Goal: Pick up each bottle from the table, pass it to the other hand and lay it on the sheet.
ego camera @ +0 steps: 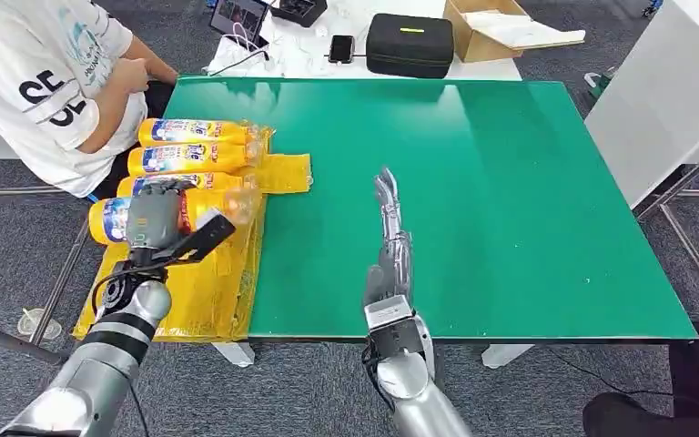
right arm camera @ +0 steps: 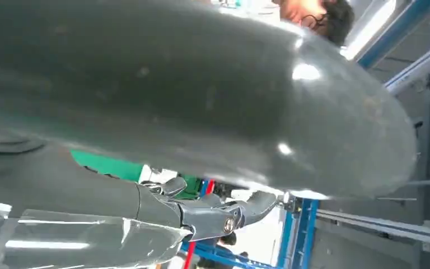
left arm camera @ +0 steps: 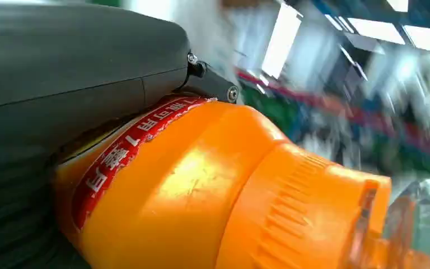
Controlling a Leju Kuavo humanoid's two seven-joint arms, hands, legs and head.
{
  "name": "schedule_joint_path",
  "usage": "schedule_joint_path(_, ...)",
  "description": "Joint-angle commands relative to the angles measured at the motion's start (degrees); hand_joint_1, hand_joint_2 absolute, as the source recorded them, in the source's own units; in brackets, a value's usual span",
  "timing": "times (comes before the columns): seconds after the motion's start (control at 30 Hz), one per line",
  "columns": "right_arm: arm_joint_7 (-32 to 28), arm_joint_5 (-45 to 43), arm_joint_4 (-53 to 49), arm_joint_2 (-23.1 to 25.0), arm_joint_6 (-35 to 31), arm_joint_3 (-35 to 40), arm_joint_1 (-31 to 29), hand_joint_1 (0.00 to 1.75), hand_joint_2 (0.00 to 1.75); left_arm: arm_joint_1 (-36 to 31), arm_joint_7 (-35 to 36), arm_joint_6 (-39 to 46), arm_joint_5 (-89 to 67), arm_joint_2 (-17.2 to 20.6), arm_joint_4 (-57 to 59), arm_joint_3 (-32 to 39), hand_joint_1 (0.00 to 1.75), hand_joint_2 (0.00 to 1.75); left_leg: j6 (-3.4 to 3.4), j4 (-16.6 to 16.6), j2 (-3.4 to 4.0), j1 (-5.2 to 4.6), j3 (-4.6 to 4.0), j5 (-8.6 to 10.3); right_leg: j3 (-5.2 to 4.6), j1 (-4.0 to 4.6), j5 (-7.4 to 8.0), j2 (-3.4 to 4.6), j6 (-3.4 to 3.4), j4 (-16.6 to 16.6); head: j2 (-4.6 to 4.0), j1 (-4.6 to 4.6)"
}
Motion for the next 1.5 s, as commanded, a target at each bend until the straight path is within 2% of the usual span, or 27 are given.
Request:
schedule_joint_path(0.03, -0.1, -1.8, 2.5, -2.0, 3.4, -1.0, -1.3, 0.00, 0.00, -6.4, -1.6, -9.0, -3.8, 6.7, 14.5, -11.9, 1.75, 1.75, 0.05, 0.0, 0.13, 0.03, 0.27, -0.10, 0.23, 0.06, -0.07, 0.04, -0.08, 0.0, 0.00, 0.02)
schedule_joint_path(0.23, 0.1, -3.9, 7.2, -0.7, 6.1, -1.0, -3.0, 0.00, 0.00, -7.8, -3.4, -19.4, -2.7, 8.3, 17.3, -13.1, 1.75, 1.75, 0.04, 0.0, 0.12, 0.06, 0.16, -0.06, 0.13, 0.09, -0.03, 0.07, -0.06, 0.0, 0.00, 0.00)
schedule_joint_path(0.33, 0.3, -4.4, 8.7, -0.3, 6.7, -0.9, -3.4, 0.00, 0.00, -7.1, -3.4, -21.8, -2.3, 8.6, 17.7, -13.5, 1.75, 1.75, 0.09, 0.0, 0.21, 0.05, 0.43, -0.17, 0.39, 0.11, -0.11, 0.11, -0.10, 0.0, 0.00, 0.02)
schedule_joint_path(0.63, 0.6, -4.7, 11.0, 0.2, 7.7, -0.9, -4.1, 0.00, 0.00, -5.7, -3.8, -24.1, 0.5, 8.5, 17.8, -12.1, 1.75, 1.75, 0.04, -0.1, 0.19, 0.02, 0.32, -0.09, 0.28, 0.05, -0.04, 0.16, -0.08, 0.0, 0.00, 0.00)
schedule_joint_path(0.67, 0.8, -4.9, 11.4, 0.4, 8.0, -0.8, -4.2, 0.00, 0.00, -5.4, -4.3, -25.6, 1.9, 8.6, 17.7, -11.2, 1.26, 1.75, 0.05, -0.1, 0.19, 0.02, 0.38, -0.10, 0.34, 0.05, -0.05, 0.15, -0.08, -0.1, 0.00, 0.02)
schedule_joint_path(0.7, 0.9, -4.8, 12.1, 0.5, 8.1, -0.6, -4.4, 0.00, 0.00, -5.2, -5.0, -27.1, 2.7, 8.9, 17.5, -11.2, 0.12, 1.75, 0.07, -0.1, 0.25, 0.01, 0.51, -0.15, 0.45, 0.06, -0.07, 0.18, -0.10, -0.1, 0.00, 0.00)
schedule_joint_path(0.73, 1.0, -4.8, 12.7, 0.6, 8.3, -0.6, -4.6, 0.00, 0.00, -4.9, -6.1, -28.4, 3.9, 9.0, 17.4, -10.4, 0.00, 1.75, 0.05, -0.1, 0.25, 0.02, 0.41, -0.12, 0.36, 0.06, -0.04, 0.20, -0.08, -0.1, 0.00, 0.02)
schedule_joint_path(0.77, 1.0, -4.8, 13.3, 0.7, 8.4, -0.5, -4.8, 0.00, 0.00, -4.5, -7.1, -29.4, 4.9, 9.2, 17.1, -10.0, 0.00, 0.00, 0.08, -0.1, 0.33, 0.02, 0.65, -0.18, 0.56, 0.07, -0.08, 0.24, -0.12, -0.1, 0.00, 0.00)
schedule_joint_path(1.03, 1.3, -5.4, 16.2, 1.2, 10.0, -0.8, -5.6, 0.00, 0.00, -2.5, -11.3, -33.4, 11.0, 9.3, 14.9, -9.2, 0.00, 0.00, 0.07, -0.1, 0.10, -0.01, 0.53, -0.07, 0.56, 0.02, -0.05, 0.09, -0.08, -0.1, 0.00, 0.00)
schedule_joint_path(1.3, 1.3, -5.4, 16.3, 1.2, 10.0, -0.9, -5.7, 0.00, 0.00, -2.4, -11.4, -33.3, 11.1, 9.4, 14.8, -9.2, 0.00, 0.00, 0.04, -0.1, 0.04, -0.02, 0.69, -0.05, 0.75, 0.00, -0.05, 0.06, -0.07, 0.0, 0.00, 0.00)
schedule_joint_path(1.5, 1.5, -5.7, 17.3, 1.3, 10.2, -1.1, -6.0, 0.00, 0.00, -1.0, -12.2, -39.4, 17.4, 11.0, 10.2, -11.1, 0.00, 0.00, 0.05, -0.1, 0.07, -0.02, 0.75, -0.05, 0.78, 0.00, -0.05, 0.07, -0.08, -0.1, 0.00, 0.02)
